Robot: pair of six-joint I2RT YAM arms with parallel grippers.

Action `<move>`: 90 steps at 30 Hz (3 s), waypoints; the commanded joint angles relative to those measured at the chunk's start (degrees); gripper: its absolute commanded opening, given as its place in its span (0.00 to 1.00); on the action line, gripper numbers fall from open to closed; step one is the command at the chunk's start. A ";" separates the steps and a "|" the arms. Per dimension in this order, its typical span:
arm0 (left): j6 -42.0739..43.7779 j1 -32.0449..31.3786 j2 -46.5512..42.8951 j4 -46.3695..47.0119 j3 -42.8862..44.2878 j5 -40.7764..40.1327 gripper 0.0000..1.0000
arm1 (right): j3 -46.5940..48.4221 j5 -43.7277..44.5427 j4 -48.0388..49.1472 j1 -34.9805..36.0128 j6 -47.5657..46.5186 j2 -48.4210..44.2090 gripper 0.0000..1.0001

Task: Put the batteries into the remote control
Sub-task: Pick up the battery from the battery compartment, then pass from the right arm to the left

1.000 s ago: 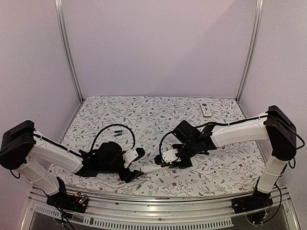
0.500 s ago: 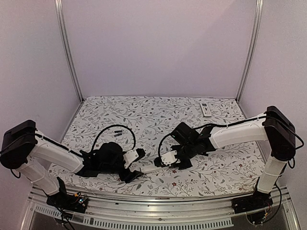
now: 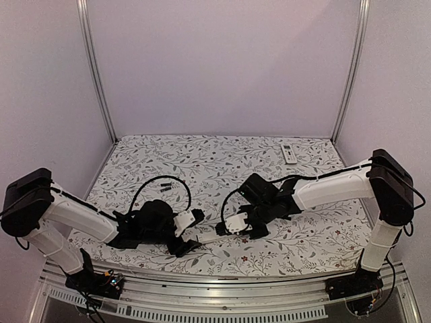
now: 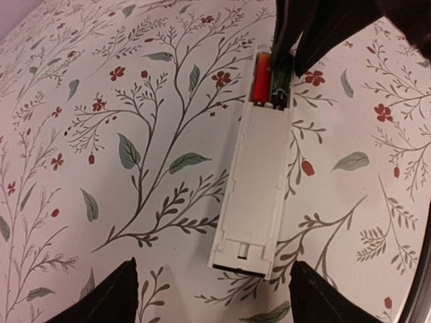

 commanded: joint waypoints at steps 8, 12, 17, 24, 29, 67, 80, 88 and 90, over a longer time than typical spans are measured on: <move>0.80 0.23 1.66 0.71 1.27 -0.28 0.77 | 1.49 1.28 -3.57 0.40 -0.41 0.99 0.03; 0.80 0.29 1.83 0.63 1.42 -0.20 0.77 | 2.06 1.33 -4.57 0.53 -0.41 0.43 0.00; 0.96 0.26 1.97 0.49 1.75 -0.19 0.77 | 2.82 1.09 -6.05 0.92 -0.41 0.19 0.00; 0.89 0.25 1.71 0.06 2.25 0.69 0.77 | 4.57 0.00 -7.79 1.02 -0.02 -0.49 0.00; 1.18 0.24 1.77 0.01 2.62 1.28 0.77 | 4.81 0.24 -8.24 1.02 0.59 -0.61 0.00; 6.82 -0.23 -4.52 24.92 -0.13 11.83 0.60 | -1.94 -13.78 7.22 -1.88 11.04 -14.70 0.00; 7.46 -0.31 -1.46 21.24 3.62 13.15 0.35 | -3.77 -14.13 9.40 -1.88 11.28 -16.40 0.00; 7.84 -0.36 -0.20 18.56 5.27 13.92 0.27 | -3.80 -13.87 9.59 -1.88 11.18 -16.38 0.00; 7.86 -0.34 -0.39 18.55 5.46 13.92 0.23 | -3.90 -13.80 9.66 -1.88 11.32 -16.34 0.00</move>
